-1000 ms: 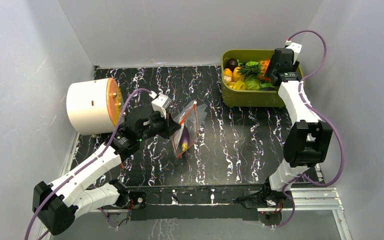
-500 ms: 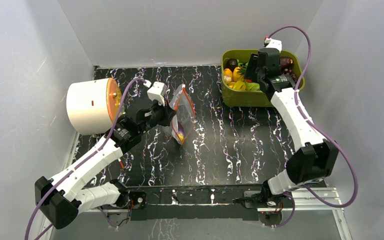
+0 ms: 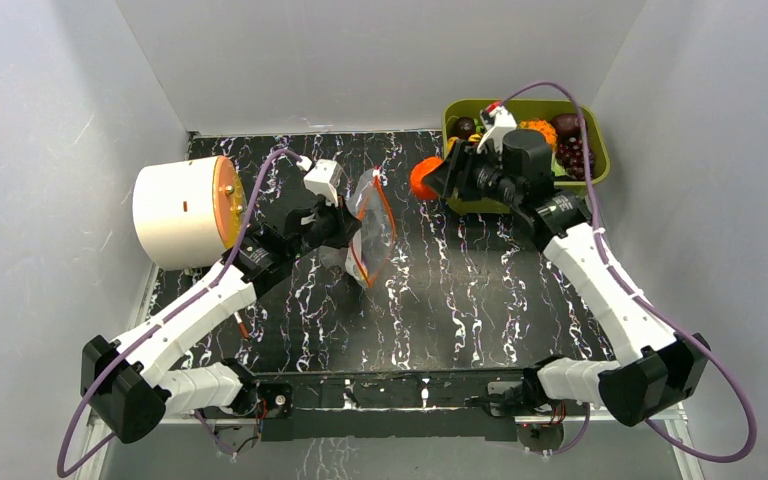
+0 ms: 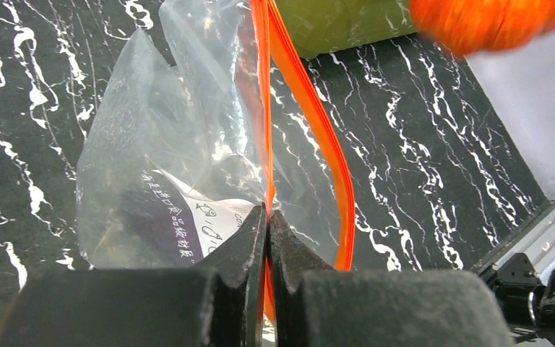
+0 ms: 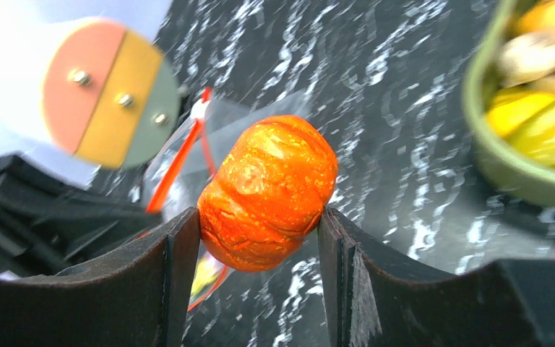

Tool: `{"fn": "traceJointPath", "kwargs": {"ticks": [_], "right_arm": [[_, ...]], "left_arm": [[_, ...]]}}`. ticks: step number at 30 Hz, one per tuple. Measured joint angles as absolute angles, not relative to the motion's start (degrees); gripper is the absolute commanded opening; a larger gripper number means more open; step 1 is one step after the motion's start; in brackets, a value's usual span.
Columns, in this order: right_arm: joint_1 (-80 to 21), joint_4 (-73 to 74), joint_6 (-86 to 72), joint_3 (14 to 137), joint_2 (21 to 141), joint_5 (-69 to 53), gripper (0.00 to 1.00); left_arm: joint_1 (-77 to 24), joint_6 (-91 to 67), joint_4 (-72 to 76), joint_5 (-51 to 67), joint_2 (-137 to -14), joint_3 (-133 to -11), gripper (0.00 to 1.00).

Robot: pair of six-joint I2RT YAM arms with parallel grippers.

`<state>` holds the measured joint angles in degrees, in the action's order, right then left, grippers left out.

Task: Place the food in the zip-top bag and seal the zipper
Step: Place the fake fruit in the zipper food storage bag.

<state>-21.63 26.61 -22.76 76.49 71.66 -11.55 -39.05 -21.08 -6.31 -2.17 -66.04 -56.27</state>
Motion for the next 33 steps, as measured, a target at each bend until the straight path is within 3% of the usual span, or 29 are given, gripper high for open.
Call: {"fn": "traceJointPath", "kwargs": {"ticks": [9,14,23,33], "right_arm": [[-25.9,16.0,-32.7,61.3,67.6,-26.6,0.3],[-31.7,13.1,-34.7,60.1,68.5,-27.7,0.31],[-33.8,12.8,-34.4,60.1,71.4,-22.1,0.36],[-34.8,15.6,-32.2,60.1,76.1,-14.5,0.67]], "left_arm": [[-39.0,-24.6,-5.0,1.0,-66.3,-56.2,0.0],[-39.0,-26.0,-3.5,3.2,-66.3,-56.1,0.0],[-37.9,-27.1,-3.5,4.1,-65.3,-53.6,0.0],[-38.5,-27.6,-1.8,8.7,-63.2,-53.3,0.0]]}}
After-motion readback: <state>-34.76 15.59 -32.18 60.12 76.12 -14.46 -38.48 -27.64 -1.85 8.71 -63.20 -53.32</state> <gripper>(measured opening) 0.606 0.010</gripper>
